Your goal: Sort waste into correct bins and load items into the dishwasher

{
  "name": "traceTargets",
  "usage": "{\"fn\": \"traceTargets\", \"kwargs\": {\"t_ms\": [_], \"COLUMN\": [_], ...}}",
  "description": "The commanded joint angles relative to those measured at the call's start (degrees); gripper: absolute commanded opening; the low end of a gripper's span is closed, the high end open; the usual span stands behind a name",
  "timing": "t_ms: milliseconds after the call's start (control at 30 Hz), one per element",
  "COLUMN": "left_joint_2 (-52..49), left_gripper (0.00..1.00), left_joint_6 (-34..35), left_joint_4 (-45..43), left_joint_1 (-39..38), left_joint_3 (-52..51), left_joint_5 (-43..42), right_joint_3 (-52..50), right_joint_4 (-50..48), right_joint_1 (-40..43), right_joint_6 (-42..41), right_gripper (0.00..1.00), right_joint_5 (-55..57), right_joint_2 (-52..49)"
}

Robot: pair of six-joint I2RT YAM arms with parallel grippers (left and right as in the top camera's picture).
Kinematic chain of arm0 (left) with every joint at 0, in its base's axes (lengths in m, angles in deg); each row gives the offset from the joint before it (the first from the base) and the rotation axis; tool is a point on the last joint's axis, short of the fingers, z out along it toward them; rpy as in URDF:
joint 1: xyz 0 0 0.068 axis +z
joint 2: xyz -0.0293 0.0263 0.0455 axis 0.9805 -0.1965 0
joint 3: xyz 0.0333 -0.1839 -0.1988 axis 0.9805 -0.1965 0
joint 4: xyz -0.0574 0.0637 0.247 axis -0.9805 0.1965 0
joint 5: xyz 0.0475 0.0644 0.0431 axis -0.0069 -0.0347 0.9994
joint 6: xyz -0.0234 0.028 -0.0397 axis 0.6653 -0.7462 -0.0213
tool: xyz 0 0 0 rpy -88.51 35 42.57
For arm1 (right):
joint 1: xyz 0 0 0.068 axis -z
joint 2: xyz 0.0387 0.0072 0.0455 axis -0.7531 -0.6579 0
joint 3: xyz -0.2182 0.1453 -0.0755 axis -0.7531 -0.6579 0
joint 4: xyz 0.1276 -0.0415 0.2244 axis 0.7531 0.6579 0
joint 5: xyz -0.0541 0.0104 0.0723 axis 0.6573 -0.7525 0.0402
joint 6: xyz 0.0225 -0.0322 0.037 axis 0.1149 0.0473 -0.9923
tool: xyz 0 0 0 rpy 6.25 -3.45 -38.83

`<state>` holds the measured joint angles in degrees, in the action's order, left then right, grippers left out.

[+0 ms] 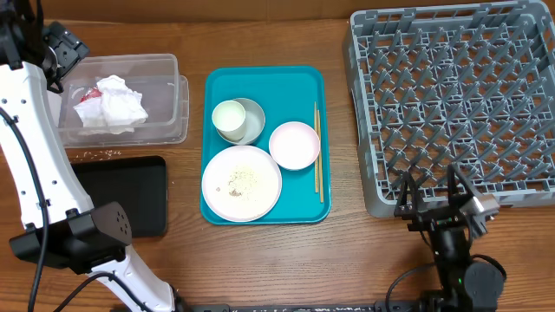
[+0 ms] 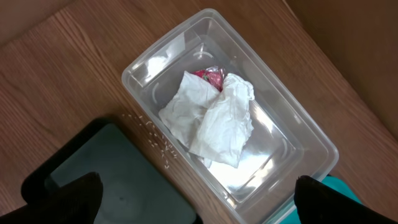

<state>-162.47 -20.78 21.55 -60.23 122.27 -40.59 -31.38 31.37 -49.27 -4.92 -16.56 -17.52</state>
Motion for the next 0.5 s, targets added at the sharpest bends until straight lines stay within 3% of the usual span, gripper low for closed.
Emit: {"fn": "traceTargets", "kwargs": {"t_ms": [0,267,467], "left_joint_2": [-0.48,-0.48,-0.48], "left_gripper": [1.0,1.0,1.0], "left_joint_6": [-0.68,-0.68,-0.68], "left_joint_4": [-0.02,-0.52,-0.48], "left_joint_1": [-0.17,-0.11,-0.09], "left_joint_3": [-0.11,-0.11,-0.11], "left_joint_5": [-0.11,-0.02,-0.04], "right_joint_3": [-0.59,-0.46,8.02], "right_joint_4": [-6.64,-31.78,-30.93], "right_joint_1": [-0.28,-0.28,-0.28], "right_joint_6": [-0.28,-0.31,-0.26], "right_gripper": [1.0,1.0,1.0], "right_joint_5": [-3.26,4.0,6.29], "right_joint_2": [0.46,0.46,-2.23]}}
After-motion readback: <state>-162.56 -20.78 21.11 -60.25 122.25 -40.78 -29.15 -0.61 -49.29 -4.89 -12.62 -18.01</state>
